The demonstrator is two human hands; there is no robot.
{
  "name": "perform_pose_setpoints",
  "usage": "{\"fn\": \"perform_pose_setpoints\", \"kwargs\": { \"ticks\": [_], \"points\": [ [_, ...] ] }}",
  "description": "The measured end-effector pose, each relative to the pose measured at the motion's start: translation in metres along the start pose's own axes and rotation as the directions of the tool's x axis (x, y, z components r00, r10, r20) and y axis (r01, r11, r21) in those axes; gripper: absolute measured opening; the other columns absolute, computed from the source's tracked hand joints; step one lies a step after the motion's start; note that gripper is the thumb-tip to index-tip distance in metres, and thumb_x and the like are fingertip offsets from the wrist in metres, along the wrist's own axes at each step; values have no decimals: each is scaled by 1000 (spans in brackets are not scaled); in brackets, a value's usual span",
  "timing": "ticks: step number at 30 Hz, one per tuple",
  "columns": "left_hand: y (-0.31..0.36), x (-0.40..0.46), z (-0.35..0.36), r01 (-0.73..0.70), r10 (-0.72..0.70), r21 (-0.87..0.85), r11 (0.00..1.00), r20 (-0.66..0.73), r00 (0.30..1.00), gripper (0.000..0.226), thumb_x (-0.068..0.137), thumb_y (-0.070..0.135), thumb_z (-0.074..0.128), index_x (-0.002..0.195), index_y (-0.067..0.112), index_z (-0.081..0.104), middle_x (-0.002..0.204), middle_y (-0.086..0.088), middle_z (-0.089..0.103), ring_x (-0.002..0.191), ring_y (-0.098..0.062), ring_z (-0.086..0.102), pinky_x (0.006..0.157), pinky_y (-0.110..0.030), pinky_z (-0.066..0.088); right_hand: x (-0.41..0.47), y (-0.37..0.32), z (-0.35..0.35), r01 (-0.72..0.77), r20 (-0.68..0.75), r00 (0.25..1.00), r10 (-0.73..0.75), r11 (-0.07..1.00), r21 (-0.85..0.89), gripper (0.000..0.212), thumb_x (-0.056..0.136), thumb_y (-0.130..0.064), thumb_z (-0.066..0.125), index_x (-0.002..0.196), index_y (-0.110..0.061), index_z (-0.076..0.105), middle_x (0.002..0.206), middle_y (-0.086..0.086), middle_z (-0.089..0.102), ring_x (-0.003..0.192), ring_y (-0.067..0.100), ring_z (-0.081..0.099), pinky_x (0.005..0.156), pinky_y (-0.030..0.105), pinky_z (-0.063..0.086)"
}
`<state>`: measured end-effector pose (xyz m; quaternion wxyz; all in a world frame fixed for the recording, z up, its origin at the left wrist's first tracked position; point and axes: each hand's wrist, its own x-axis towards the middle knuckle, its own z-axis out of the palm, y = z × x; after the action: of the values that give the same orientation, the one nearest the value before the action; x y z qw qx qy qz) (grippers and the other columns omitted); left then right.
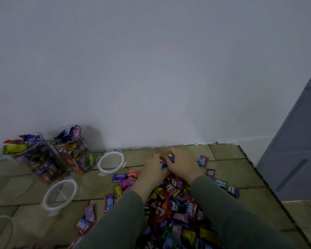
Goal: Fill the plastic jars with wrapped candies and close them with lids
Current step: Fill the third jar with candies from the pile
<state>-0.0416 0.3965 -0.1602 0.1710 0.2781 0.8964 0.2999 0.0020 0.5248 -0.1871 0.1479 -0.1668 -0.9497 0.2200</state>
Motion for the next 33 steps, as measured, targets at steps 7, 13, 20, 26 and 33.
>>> {"fn": "perform_pose_setpoints", "kwargs": {
  "ticks": [7,13,20,26,33],
  "points": [
    [2,-21,-12,-20,-5,-128,992,-187,982,21,96,22,57,117,18,54,112,1,58,100,-14,54,79,-25,38,-7,-8,-5,-123,-28,989,146,910,395,27,92,-45,56,98,-19,59,89,-4,62,82,13,59,73,31,49],
    [1,-51,-30,-140,47,-241,960,-357,933,17,95,19,60,110,23,55,103,9,58,95,-7,51,75,-19,35,-22,-48,-22,-65,-121,976,182,771,634,19,93,-44,57,86,-26,59,75,-2,63,65,14,59,60,27,46],
    [-9,-96,-47,-218,38,-345,913,-459,888,13,93,18,62,102,26,56,91,15,60,82,3,55,65,-3,39,-64,-103,-34,-19,-127,975,185,630,776,23,93,-43,57,89,-21,64,79,12,66,70,34,61,65,44,51],
    [-17,-141,-63,-252,40,-374,892,-492,870,14,94,19,61,97,31,53,87,18,60,80,5,56,64,-4,39,-98,-146,-42,-71,-78,964,256,529,846,21,93,-39,58,93,-19,64,84,0,66,73,6,59,69,23,48],
    [-29,-175,-81,-241,1,-404,883,-512,859,14,95,22,60,107,28,55,93,17,59,88,-3,55,68,-1,38,-124,-188,-47,-224,125,894,430,188,956,19,93,-39,58,97,-21,64,95,12,68,91,24,67,93,45,52]
  ]
}}
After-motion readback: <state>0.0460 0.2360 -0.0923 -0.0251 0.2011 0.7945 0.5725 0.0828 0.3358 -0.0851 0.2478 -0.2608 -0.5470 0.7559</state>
